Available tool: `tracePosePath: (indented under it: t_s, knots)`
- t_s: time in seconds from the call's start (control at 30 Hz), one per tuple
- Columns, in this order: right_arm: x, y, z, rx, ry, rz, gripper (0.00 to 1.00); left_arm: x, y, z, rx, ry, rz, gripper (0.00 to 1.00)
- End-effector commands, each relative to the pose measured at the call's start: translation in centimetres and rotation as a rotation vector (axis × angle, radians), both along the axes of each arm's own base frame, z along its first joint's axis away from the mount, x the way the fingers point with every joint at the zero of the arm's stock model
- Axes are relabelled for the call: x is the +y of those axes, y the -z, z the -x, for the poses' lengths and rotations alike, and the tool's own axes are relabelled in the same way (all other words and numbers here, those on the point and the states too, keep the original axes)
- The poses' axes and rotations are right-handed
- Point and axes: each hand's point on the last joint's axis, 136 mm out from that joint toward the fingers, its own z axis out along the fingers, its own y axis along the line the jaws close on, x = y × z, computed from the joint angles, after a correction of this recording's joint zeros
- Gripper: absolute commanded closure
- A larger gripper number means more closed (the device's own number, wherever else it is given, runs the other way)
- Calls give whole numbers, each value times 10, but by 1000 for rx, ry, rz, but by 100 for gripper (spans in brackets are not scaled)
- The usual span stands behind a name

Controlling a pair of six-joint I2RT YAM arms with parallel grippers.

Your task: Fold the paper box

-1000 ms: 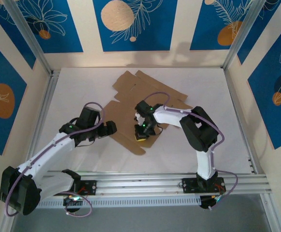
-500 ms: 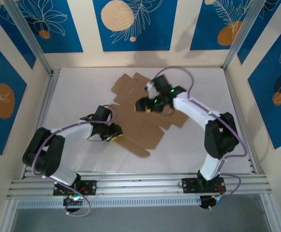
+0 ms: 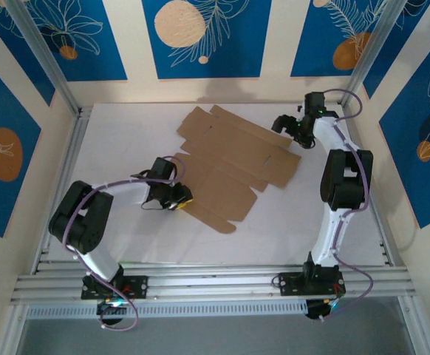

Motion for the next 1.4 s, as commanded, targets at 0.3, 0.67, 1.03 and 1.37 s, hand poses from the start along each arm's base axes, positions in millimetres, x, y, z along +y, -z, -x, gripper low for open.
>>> tracePosePath:
  t_s: [0.3, 0.67, 1.03, 1.37]
  knots:
    - [27, -7, -21, -73, -179, -491, 1, 85, 19, 30, 136, -27, -281, 67]
    - [77, 52, -3, 104, -304, -413, 5, 94, 16, 12, 134, 26, -328, 67]
    - [130, 14, 7, 35, -475, -578, 28, 93, 8, 1, 111, 14, -303, 67]
    - [136, -15, 7, -38, -516, -500, 45, 92, 5, 0, 91, 6, -291, 68]
